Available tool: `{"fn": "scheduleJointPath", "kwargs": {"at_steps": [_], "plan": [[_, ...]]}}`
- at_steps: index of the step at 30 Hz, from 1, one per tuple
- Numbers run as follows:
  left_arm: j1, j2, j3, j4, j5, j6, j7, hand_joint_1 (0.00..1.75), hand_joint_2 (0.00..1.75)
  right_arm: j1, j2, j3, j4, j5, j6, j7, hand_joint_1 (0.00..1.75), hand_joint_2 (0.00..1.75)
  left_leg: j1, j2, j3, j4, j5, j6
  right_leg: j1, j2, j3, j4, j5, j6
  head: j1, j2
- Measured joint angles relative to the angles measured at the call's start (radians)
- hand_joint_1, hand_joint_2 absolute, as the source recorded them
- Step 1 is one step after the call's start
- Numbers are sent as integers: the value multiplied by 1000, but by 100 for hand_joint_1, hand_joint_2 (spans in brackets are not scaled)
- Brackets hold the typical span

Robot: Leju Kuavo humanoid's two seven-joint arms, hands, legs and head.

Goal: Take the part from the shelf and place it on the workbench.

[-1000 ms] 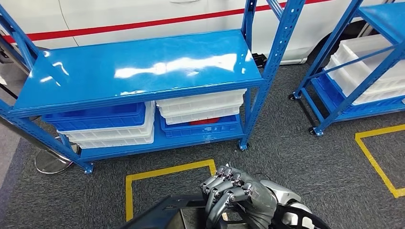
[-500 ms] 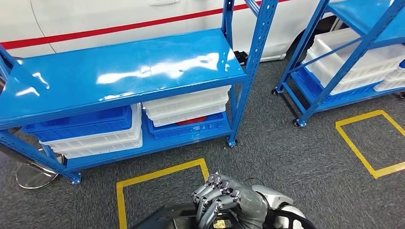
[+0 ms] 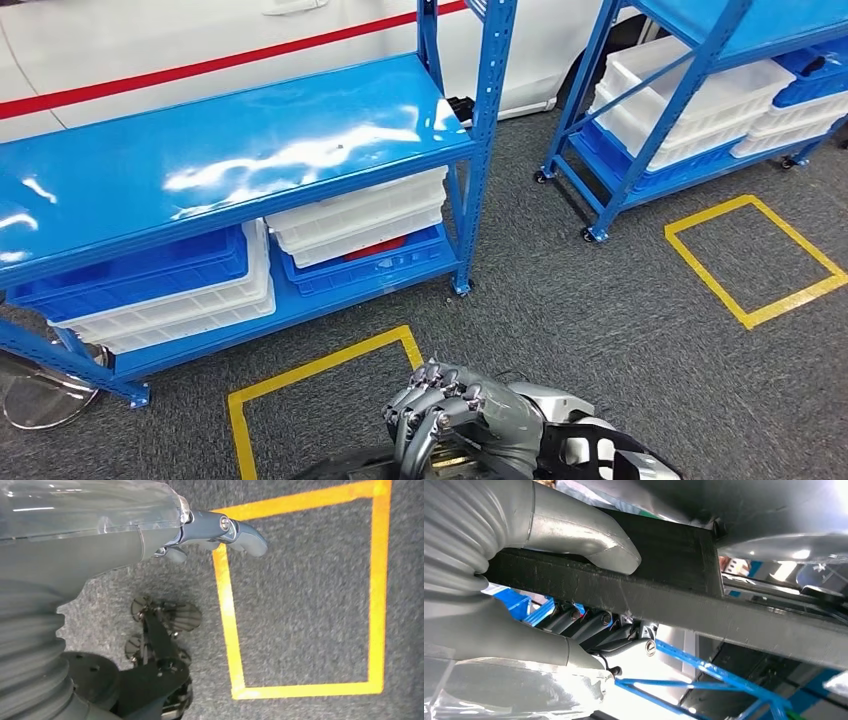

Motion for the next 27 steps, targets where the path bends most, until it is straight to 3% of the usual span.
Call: {"fn": "scheduleJointPath", "kwargs": {"at_steps": [2, 3, 4, 6, 7, 8, 9, 11, 12, 14, 16, 18, 20, 21, 23, 24, 27], "plan": [[0, -4, 7, 0, 3, 3, 0, 0, 175, 3, 9, 0, 8, -7, 9, 4, 157, 175, 3, -16, -7, 18, -18, -12, -3, 15, -3, -7, 9, -12, 0, 0], [1, -6, 11, 0, 4, 6, 0, 0, 175, 4, 14, 0, 12, -9, 13, 6, 157, 175, 5, -32, -20, 50, -42, -17, -5, 22, -4, -10, 13, -18, 0, 0], [3, -8, 15, 0, 5, 10, 1, 0, 175, 5, 20, 0, 17, -10, 17, 6, 157, 175, 7, -52, -41, 103, -75, -20, -6, 28, -5, -11, 16, -22, 0, 0], [8, -10, 21, 0, 5, 22, 6, 0, 175, 6, 29, 0, 26, -12, 26, 7, 157, 175, 8, -68, -94, 230, -135, -22, -4, 45, -10, -10, 19, -27, -1, 0], [10, -11, 23, 0, 4, 30, 9, 0, 175, 8, 33, 0, 30, -12, 31, 7, 157, 175, 9, -70, -109, 269, -144, -22, -4, 55, -12, -9, 20, -27, -1, 0], [11, -11, 26, 0, 2, 38, 12, 0, 175, 9, 36, 0, 34, -13, 36, 7, 157, 175, 9, -71, -107, 270, -133, -22, -3, 64, -13, -7, 21, -27, -1, 0], [12, -11, 28, 0, 0, 46, 14, 0, 175, 10, 39, 0, 38, -12, 41, 7, 157, 175, 10, -74, -87, 233, -106, -21, -4, 74, -13, -5, 21, -27, -1, 0], [12, -11, 33, 0, -4, 59, 16, 0, 175, 11, 45, 0, 42, -5, 46, 11, 157, 175, 12, -103, -23, 102, -42, -16, -3, 93, -15, 0, 21, -23, -1, 0], [12, -11, 35, 0, -6, 64, 16, 0, 175, 11, 49, 0, 43, 3, 46, 15, 157, 175, 13, -120, 3, 47, -26, -14, -3, 102, -19, 4, 22, -19, -1, 0], [12, -10, 40, 0, -8, 73, 14, 0, 175, 12, 53, 1, 43, 26, 36, 28, 157, 175, 11, -135, 19, 6, -23, -9, -5, 117, -29, 7, 27, -7, -1, 0], [10, -8, 42, 0, -11, 75, 10, 0, 175, 16, 53, 4, 41, 49, 15, 49, 157, 175, 12, -120, 19, -2, -17, 0, -8, 125, -35, 7, 31, 5, 0, 0], [7, -4, 45, 0, -16, 70, 3, 0, 175, 20, 52, 9, 33, 59, -6, 73, 157, 175, 15, -101, 19, -11, -9, 13, -6, 98, -54, 43, 4, 13, 3, 0], [6, 2, 47, 0, -19, 58, -1, 0, 175, 21, 52, 16, 26, 54, -20, 89, 157, 175, 13, -80, 18, -14, -5, 20, -8, 61, -103, 150, -59, 19, 5, 0], [7, 7, 48, 0, -20, 52, -2, 0, 175, 20, 51, 20, 25, 50, -22, 93, 157, 175, 12, -69, 16, -14, -5, 21, -11, 54, -132, 214, -87, 21, 6, 0], [6, 14, 51, 0, -21, 41, -3, 0, 175, 20, 51, 28, 25, 39, -24, 97, 157, 175, 10, -48, 15, -13, -6, 21, -15, 49, -158, 275, -98, 25, 6, 0], [4, 17, 53, 0, -20, 37, -4, 0, 175, 19, 50, 31, 25, 31, -23, 98, 157, 175, 10, -39, 15, -12, -6, 20, -17, 45, -143, 250, -76, 26, 6, 0], [1, 22, 61, 0, -19, 32, -9, 0, 175, 6, 51, 35, 27, 2, -13, 96, 157, 175, 8, -17, 16, -6, -12, 11, -14, 3, -41, 62, 2, 19, 6, 0]]}}
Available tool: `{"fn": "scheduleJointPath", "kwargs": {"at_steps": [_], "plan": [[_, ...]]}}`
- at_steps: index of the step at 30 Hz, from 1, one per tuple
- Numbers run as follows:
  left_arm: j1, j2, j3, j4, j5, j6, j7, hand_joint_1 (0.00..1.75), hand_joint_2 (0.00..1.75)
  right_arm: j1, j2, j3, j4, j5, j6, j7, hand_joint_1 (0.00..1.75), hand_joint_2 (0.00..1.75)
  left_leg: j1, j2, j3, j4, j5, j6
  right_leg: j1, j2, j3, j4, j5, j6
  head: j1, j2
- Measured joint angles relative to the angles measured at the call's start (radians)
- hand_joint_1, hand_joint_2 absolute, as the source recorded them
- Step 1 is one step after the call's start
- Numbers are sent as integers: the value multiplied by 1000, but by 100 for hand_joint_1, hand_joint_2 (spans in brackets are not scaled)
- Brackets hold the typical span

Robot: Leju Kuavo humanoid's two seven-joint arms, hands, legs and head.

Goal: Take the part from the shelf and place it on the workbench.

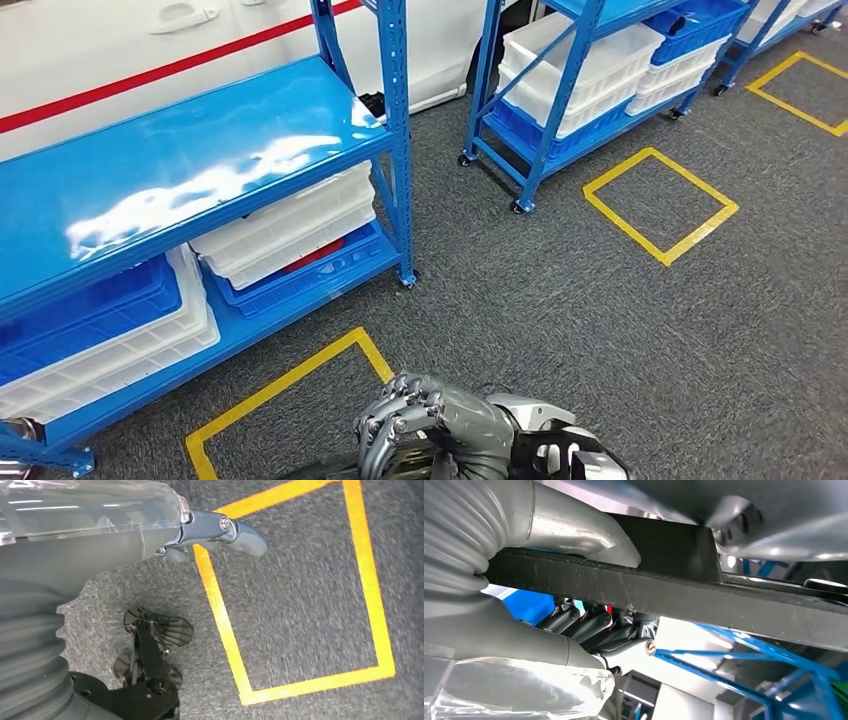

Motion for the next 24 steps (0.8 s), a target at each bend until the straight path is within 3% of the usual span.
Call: {"fn": "scheduleJointPath", "kwargs": {"at_steps": [2, 4, 6, 9, 10, 11, 12, 13, 15, 17, 19, 21, 24], "plan": [[-1, 4, 7, 0, -1, 3, -2, 0, 175, -8, 1, 0, 2, -14, 8, -2, 157, 175, -4, 12, 0, 3, -3, -11, 7, -15, 21, -51, 5, -10, -1, 0], [-2, 7, 11, 0, -4, 11, -5, 0, 175, -9, 2, 1, 5, -20, 13, -7, 157, 175, -5, 25, 1, 2, -4, -23, 10, 0, 19, -56, 9, -22, -1, 0], [-3, 8, 12, 0, -8, 19, -7, 0, 175, -10, 2, 1, 9, -22, 17, -15, 157, 175, -1, 6, -8, 27, -28, -33, 9, 15, 20, -64, 15, -34, -1, 0], [1, 15, 17, 0, -10, 22, -11, 0, 175, -6, 4, -1, 16, -25, 20, -27, 157, 175, 3, -47, -82, 196, -119, -38, 9, 40, 20, -67, 20, -45, -2, 0], [3, 19, 19, 0, -11, 22, -12, 0, 175, -2, 5, -2, 19, -25, 20, -32, 157, 175, 3, -52, -109, 253, -137, -38, 10, 51, 19, -66, 21, -46, -2, 0], [5, 21, 21, 0, -13, 21, -14, 0, 175, 2, 5, -4, 23, -23, 20, -38, 157, 175, 3, -54, -123, 280, -136, -38, 12, 62, 19, -65, 21, -47, -2, 0], [6, 23, 22, 0, -16, 21, -16, 0, 175, 7, 5, -6, 25, -16, 21, -45, 157, 175, 3, -56, -119, 268, -116, -36, 13, 73, 20, -64, 21, -47, -2, 0], [6, 26, 24, 0, -20, 20, -19, 0, 175, 11, 5, -9, 27, -5, 21, -53, 157, 175, 3, -60, -97, 217, -79, -33, 13, 84, 21, -63, 21, -47, -2, 0], [6, 31, 27, 0, -27, 19, -25, 0, 175, 20, 4, -15, 29, 24, 22, -69, 157, 175, 4, -90, -39, 82, -18, -26, 14, 104, 20, -58, 20, -44, -1, 0], [6, 36, 28, 0, -31, 19, -30, 0, 175, 28, 4, -18, 29, 49, 24, -74, 157, 175, 3, -115, -10, 15, -2, -21, 12, 122, 12, -55, 23, -36, -1, 0], [4, 39, 28, 0, -32, 20, -32, 0, 175, 34, 3, -19, 29, 65, 26, -73, 157, 175, 2, -107, -7, 6, 0, -14, 10, 139, 5, -56, 28, -24, -1, 0], [1, 40, 29, 0, -33, 18, -34, 0, 175, 35, 3, -20, 31, 72, 27, -68, 157, 175, 4, -89, -5, -6, 8, -2, 11, 119, -5, -37, 12, -15, 0, 0], [0, 39, 33, 0, -33, 8, -36, 0, 175, 22, 6, -18, 43, 69, 24, -37, 157, 175, 3, -59, -4, -14, 15, 10, 9, 58, -72, 111, -74, -3, 4, 0]]}}
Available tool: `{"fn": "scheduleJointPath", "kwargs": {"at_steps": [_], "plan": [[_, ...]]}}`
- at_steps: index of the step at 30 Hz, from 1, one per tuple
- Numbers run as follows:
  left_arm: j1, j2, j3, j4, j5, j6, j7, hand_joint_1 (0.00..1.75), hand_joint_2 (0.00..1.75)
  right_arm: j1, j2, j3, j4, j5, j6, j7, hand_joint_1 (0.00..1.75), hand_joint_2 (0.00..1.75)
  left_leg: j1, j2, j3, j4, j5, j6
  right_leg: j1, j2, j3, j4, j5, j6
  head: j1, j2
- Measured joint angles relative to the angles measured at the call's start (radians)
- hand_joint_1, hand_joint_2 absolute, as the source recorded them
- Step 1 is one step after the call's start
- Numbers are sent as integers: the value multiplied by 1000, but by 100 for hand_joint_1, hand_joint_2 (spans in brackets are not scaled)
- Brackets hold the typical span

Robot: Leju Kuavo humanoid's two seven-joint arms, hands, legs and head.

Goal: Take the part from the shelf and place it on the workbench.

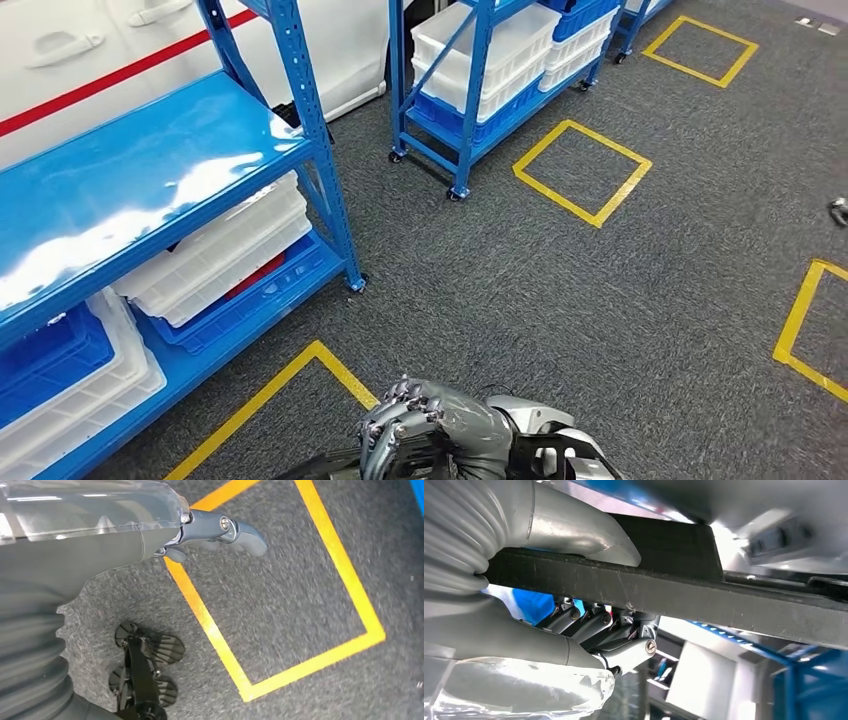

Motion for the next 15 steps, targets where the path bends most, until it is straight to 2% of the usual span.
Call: {"fn": "scheduleJointPath", "kwargs": {"at_steps": [1, 2, 3, 4, 5, 7, 8, 9, 11, 13, 15], "plan": [[0, 0, 1, 0, -2, -3, 1, 0, 175, -6, 3, 1, 10, -4, -3, 11, 157, 175, -1, 10, -1, 0, 0, 1, -3, -6, -25, 55, -21, 3, 0, 0], [0, 0, 2, 0, -7, -6, 3, 0, 175, -15, 7, 3, 26, -9, -8, 19, 157, 175, -1, 21, -2, 1, 0, 1, -6, -10, -39, 86, -27, 6, 0, 0], [-2, -1, 2, 0, -13, -8, 6, 0, 175, -28, 13, 4, 47, -16, -14, 22, 157, 175, -1, 31, -2, 1, -1, 0, -9, -14, -34, 81, -13, 7, 0, 0], [-5, -2, 2, 0, -19, -9, 10, 0, 175, -44, 21, 4, 75, -24, -21, 19, 157, 175, -1, 40, -2, 2, -1, -1, -11, -20, -11, 40, 15, 8, 0, 0], [-9, -3, 2, 0, -24, -9, 14, 0, 175, -63, 31, 3, 105, -34, -27, 13, 157, 175, -1, 48, -2, 4, -2, -3, -12, -34, 25, -26, 47, 7, 0, 0], [-14, -6, 2, 0, -31, -10, 20, 0, 175, -100, 53, -1, 167, -52, -34, -5, 157, 175, -5, 61, -2, 8, -6, -12, -5, -66, 82, -139, 82, 0, 0, 0], [-16, -6, 2, 0, -34, -11, 22, 0, 175, -115, 64, -4, 193, -60, -37, -14, 157, 175, -7, 67, -2, 10, -7, -18, -1, -74, 93, -165, 85, -5, -1, 0], [-17, -8, 2, 0, -36, -11, 23, 0, 175, -126, 73, -8, 216, -66, -40, -23, 157, 175, -8, 73, -2, 11, -7, -24, 3, -72, 92, -169, 83, -10, -1, 0], [-20, -11, 2, 0, -40, -12, 24, 0, 175, -138, 83, -18, 245, -77, -46, -34, 157, 175, -5, 82, -1, 12, -11, -35, 2, -55, 90, -175, 89, -22, -1, 0], [-22, -14, 2, 0, -43, -14, 23, 0, 175, -142, 88, -27, 256, -88, -54, -38, 157, 175, 0, 54, -18, 54, -43, -44, -1, -40, 93, -183, 95, -34, -1, 0], [-19, -15, 2, 0, -47, -14, 23, 0, 175, -139, 89, -38, 257, -100, -62, -46, 157, 175, 2, 16, -72, 174, -107, -48, -1, -23, 94, -186, 98, -42, -2, 0]]}}
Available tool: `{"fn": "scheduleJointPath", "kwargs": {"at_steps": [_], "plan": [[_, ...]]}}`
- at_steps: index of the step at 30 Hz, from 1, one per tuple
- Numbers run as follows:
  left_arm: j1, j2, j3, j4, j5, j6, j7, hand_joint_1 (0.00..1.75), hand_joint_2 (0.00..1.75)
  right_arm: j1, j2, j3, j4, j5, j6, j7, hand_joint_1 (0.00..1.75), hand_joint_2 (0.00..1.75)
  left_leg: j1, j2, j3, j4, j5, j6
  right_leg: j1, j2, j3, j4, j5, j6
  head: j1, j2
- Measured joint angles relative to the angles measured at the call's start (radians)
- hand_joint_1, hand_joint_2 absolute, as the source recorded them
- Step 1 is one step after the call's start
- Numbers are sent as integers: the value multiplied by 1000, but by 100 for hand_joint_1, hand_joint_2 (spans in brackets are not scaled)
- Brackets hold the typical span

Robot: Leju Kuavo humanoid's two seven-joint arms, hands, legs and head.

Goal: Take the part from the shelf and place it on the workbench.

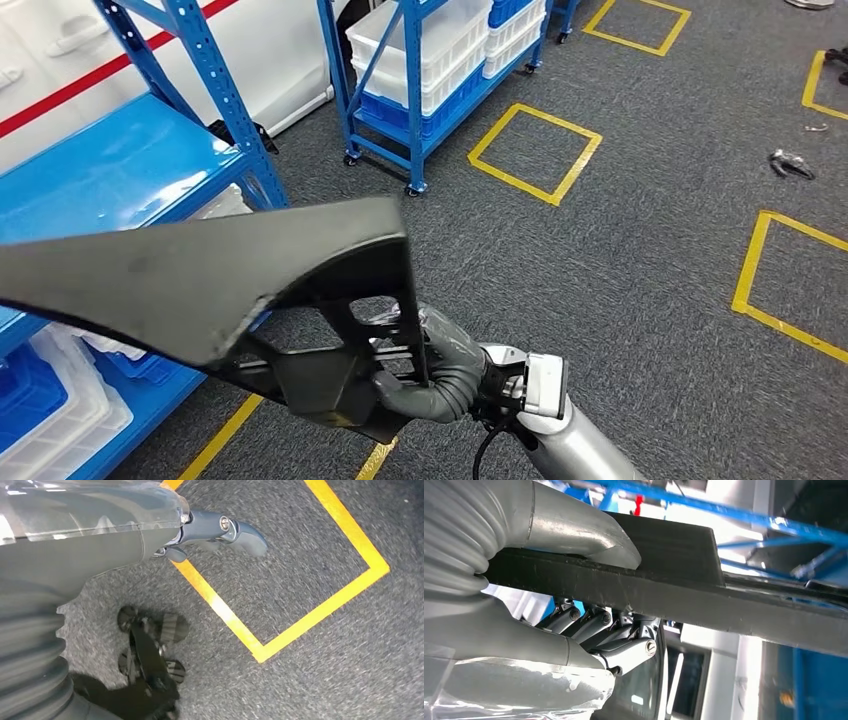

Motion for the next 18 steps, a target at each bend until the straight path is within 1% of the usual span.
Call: {"fn": "scheduleJointPath", "kwargs": {"at_steps": [1, 2, 3, 4, 5, 6, 7, 8, 9, 11, 12, 13, 14, 15, 16, 17, 18], "plan": [[3, 0, 0, 0, -2, 1, 0, 0, 175, 7, -1, -8, -4, -6, -4, -5, 157, 175, 0, -8, -32, 67, -26, -1, 1, 9, -1, 1, 0, -2, 0, 0], [6, -1, 0, 0, -4, 3, 0, 0, 175, 16, -3, -18, -11, -13, -6, -10, 157, 175, 0, -10, -55, 113, -36, -1, 2, 20, -1, 2, 0, -2, 0, 0], [9, -2, 0, 0, -6, 4, 0, 0, 175, 26, -6, -29, -20, -19, -7, -14, 157, 175, 0, -11, -64, 124, -27, -1, 2, 31, -1, 3, -1, -2, 0, 0], [12, -3, 0, 0, -9, 4, 0, 0, 175, 35, -9, -40, -33, -24, -7, -18, 157, 175, 1, -13, -54, 96, 0, 1, 2, 42, 0, 5, -1, -2, 0, 0], [13, -4, 0, 0, -11, 4, 1, 0, 175, 43, -11, -51, -47, -28, -6, -22, 157, 175, 1, -19, -29, 36, 39, 2, 2, 54, 0, 7, -2, 0, 0, 0], [14, -5, 0, 0, -13, 4, 2, 0, 175, 50, -14, -61, -64, -31, -5, -24, 157, 175, 3, -35, 1, -31, 71, 4, 2, 65, 0, 10, -4, 3, 0, 0], [14, -5, 0, 0, -15, 5, 3, 0, 175, 58, -16, -70, -82, -33, -4, -26, 157, 175, 4, -50, 27, -91, 93, 6, 2, 76, -2, 14, -6, 7, 0, 0], [14, -6, 0, 0, -16, 5, 6, 0, 175, 68, -18, -79, -102, -34, -4, -26, 157, 175, 4, -62, 44, -128, 102, 8, 2, 84, -6, 17, -6, 12, 1, 0], [15, -6, 0, 0, -17, 6, 10, 0, 175, 81, -21, -87, -121, -36, -3, -26, 157, 175, 3, -69, 50, -142, 99, 11, 2, 91, -9, 18, -5, 17, 1, 0], [14, -8, 0, 0, -15, 8, 17, 0, 175, 110, -27, -102, -156, -38, 6, -27, 157, 175, 3, -56, 52, -149, 102, 22, -1, 102, -14, 17, -3, 28, 1, 0], [14, -9, 0, 0, -13, 8, 19, 0, 175, 123, -30, -108, -172, -38, 13, -28, 157, 175, 4, -49, 53, -153, 105, 28, -1, 95, -17, 23, -9, 33, 2, 0], [14, -11, 0, 0, -11, 9, 19, 0, 175, 134, -34, -115, -187, -39, 21, -30, 157, 175, 5, -41, 54, -158, 108, 35, 0, 77, -27, 44, -25, 37, 3, 0], [16, -12, 1, 0, -10, 9, 20, 0, 175, 146, -37, -120, -201, -38, 28, -33, 157, 175, 5, -32, 55, -161, 110, 41, 0, 55, -46, 85, -51, 40, 5, 0], [18, -12, 1, 0, -9, 9, 20, 0, 175, 159, -41, -126, -214, -37, 34, -36, 157, 175, 3, -23, 55, -162, 110, 44, 0, 33, -72, 144, -83, 43, 6, 0], [21, -12, 2, 0, -9, 8, 19, 0, 175, 174, -44, -132, -225, -34, 40, -39, 157, 175, 1, -13, 55, -162, 110, 47, -2, 20, -103, 209, -113, 45, 7, 0], [24, -12, 4, 0, -8, 8, 20, 0, 175, 190, -48, -138, -235, -30, 44, -41, 157, 175, 0, -4, 54, -162, 109, 48, -3, 15, -127, 260, -129, 47, 7, 0], [26, -12, 5, 0, -8, 8, 20, 0, 175, 205, -52, -143, -243, -25, 49, -42, 157, 175, -1, 6, 54, -161, 108, 49, -4, 12, -136, 280, -127, 48, 7, 0]]}}
